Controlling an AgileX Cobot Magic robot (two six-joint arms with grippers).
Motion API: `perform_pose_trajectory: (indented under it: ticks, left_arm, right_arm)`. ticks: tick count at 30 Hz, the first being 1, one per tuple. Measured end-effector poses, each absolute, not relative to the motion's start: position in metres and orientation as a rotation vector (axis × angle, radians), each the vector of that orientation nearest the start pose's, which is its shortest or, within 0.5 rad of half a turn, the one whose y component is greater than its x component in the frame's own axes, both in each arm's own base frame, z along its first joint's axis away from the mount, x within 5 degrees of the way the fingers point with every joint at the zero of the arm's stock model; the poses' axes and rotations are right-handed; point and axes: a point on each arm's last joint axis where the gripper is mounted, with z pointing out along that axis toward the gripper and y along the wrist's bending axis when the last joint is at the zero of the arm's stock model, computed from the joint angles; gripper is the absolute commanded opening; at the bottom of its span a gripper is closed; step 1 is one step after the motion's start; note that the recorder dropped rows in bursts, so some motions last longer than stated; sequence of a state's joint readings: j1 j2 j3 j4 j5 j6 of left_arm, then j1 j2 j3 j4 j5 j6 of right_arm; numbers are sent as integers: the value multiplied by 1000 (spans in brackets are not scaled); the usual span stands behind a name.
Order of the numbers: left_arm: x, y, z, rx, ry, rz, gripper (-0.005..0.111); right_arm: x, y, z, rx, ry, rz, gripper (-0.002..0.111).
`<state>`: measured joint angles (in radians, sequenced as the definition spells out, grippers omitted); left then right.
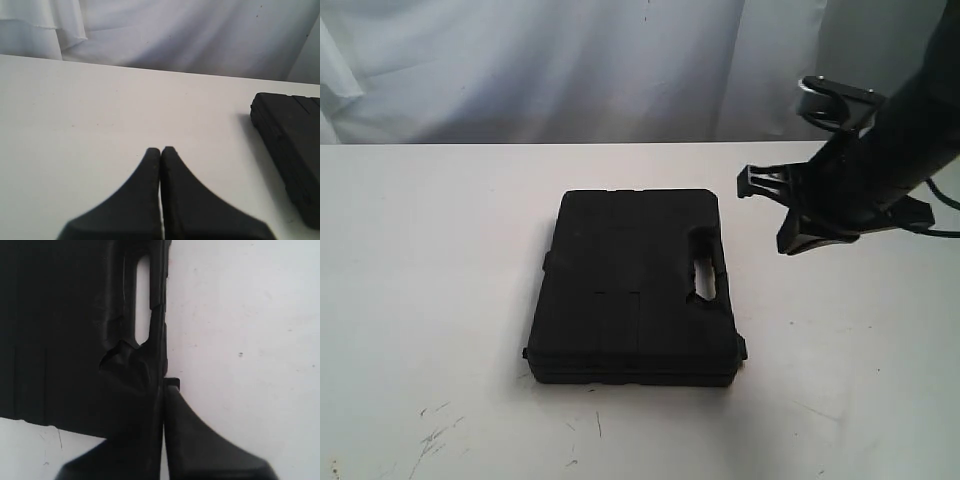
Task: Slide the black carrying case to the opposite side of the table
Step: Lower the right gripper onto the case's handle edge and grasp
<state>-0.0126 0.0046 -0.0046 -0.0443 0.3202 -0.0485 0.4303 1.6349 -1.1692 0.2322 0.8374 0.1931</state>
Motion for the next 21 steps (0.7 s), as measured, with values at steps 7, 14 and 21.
perform_pose_trajectory:
  ticks: [7, 14, 21]
  left_arm:
    - [54, -2, 186, -60, 1803, -86, 0]
    - [54, -2, 186, -60, 1803, -86, 0]
    - [54, -2, 186, -60, 1803, -86, 0]
  right_arm:
    - [314, 183, 233, -182, 2846, 333, 9]
    - [335, 209, 216, -225, 2844, 273, 41]
    - [366, 223, 185, -258, 2853, 192, 37]
